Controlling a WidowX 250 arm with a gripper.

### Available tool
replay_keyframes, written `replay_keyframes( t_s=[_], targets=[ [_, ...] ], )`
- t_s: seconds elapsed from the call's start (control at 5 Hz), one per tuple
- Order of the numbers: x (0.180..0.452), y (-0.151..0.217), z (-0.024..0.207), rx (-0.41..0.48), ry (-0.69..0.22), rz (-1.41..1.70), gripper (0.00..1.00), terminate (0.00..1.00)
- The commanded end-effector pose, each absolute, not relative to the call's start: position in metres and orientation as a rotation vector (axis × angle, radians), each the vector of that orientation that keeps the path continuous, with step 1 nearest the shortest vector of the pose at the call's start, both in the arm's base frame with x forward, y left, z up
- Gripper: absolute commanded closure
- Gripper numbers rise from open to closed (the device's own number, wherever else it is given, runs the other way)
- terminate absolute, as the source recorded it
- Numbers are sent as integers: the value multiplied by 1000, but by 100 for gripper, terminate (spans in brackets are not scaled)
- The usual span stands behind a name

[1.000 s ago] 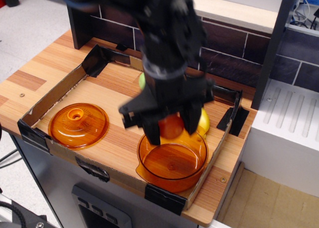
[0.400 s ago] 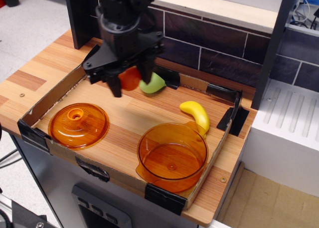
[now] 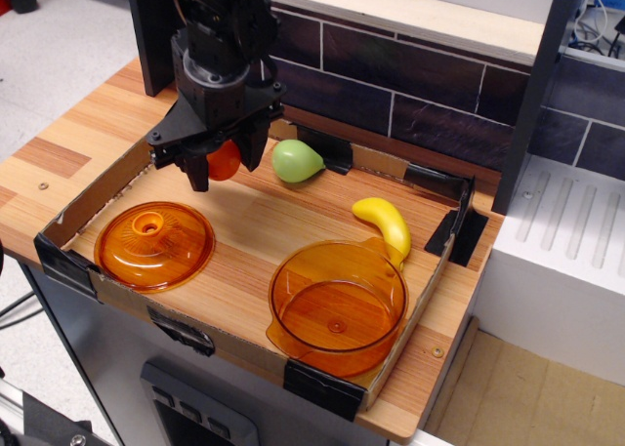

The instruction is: Take carrot out of pot

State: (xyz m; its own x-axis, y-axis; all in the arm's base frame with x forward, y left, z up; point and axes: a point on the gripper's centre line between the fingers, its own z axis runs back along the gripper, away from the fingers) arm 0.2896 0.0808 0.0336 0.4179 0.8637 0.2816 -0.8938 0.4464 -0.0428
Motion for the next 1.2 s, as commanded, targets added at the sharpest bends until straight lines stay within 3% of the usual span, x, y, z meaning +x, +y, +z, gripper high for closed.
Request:
replay_keyframes(
  t_s=[0.0, 0.2, 0.4, 0.6, 1.0],
  targets=[
    [301, 104, 40, 136, -316, 1180, 100, 0],
    [297, 106, 39, 120, -288, 1203, 100, 0],
    [294, 110, 37, 100, -253, 1270, 0, 0],
    [293, 115, 35, 99, -219, 1315, 0, 0],
    [292, 113, 48, 75, -233, 1330, 0, 0]
  ],
)
